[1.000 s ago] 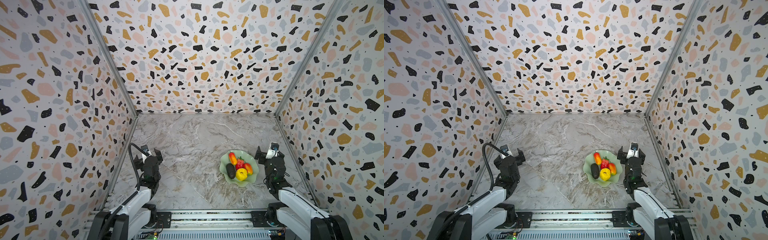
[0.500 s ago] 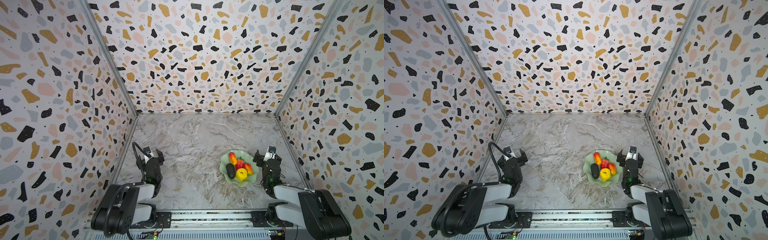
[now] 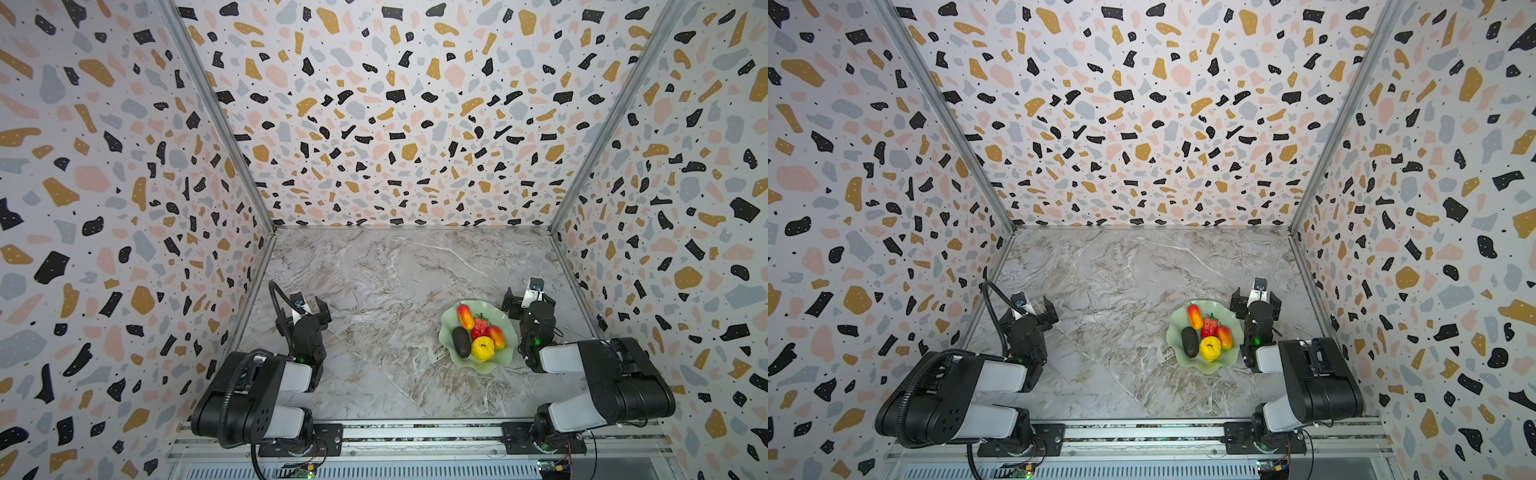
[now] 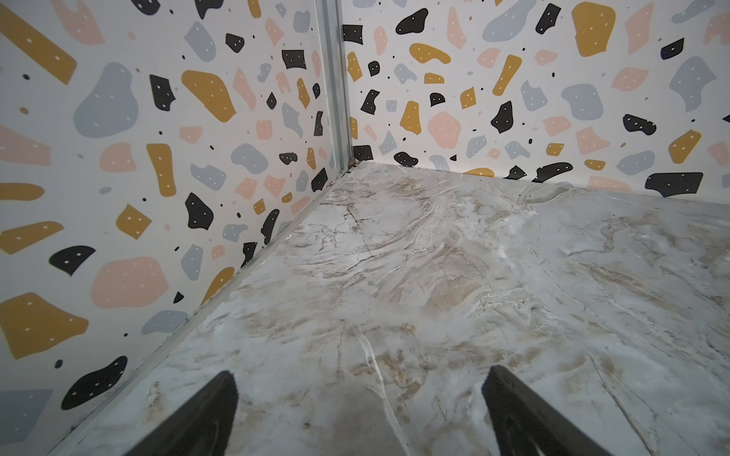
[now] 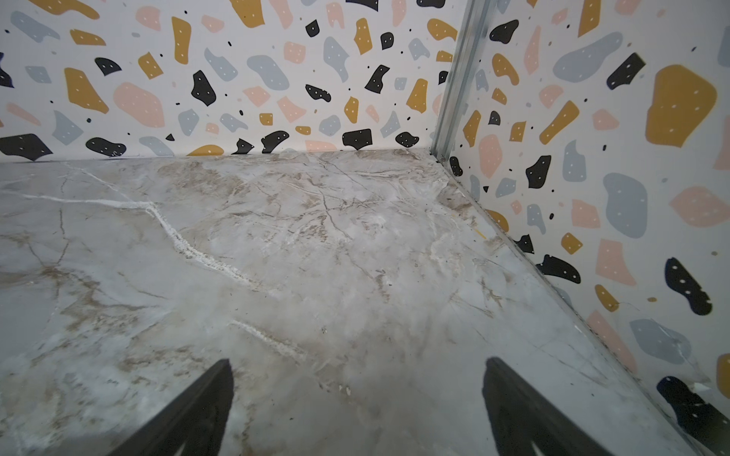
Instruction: Place and organize the fake fruits in the fruit bowl
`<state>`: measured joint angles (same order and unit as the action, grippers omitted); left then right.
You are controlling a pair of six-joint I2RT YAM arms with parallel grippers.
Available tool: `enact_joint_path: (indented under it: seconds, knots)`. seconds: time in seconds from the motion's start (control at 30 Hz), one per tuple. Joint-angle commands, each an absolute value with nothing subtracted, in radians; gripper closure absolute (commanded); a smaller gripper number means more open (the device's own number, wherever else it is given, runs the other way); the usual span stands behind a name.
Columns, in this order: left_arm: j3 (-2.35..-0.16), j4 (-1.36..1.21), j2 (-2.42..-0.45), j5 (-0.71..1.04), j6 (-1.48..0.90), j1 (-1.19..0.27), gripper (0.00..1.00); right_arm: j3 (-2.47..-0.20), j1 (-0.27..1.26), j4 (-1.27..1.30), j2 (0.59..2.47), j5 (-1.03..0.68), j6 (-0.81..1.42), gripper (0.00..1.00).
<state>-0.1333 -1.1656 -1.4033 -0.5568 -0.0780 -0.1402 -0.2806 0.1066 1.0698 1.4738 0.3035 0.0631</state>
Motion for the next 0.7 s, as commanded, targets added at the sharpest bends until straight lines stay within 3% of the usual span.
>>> enact_joint_path:
  seconds: [0.0,0.67]
  knots:
    - [-0.152,-1.220,-1.395,-0.551,-0.067,-0.138,0.00,-0.290,0.108,1.075,1.458,0.297,0.054,0.01]
    - [-0.150,-1.221,-1.393,-0.551,-0.068,-0.138,0.00,-0.298,0.133,1.079,1.468,0.332,0.035,0.01]
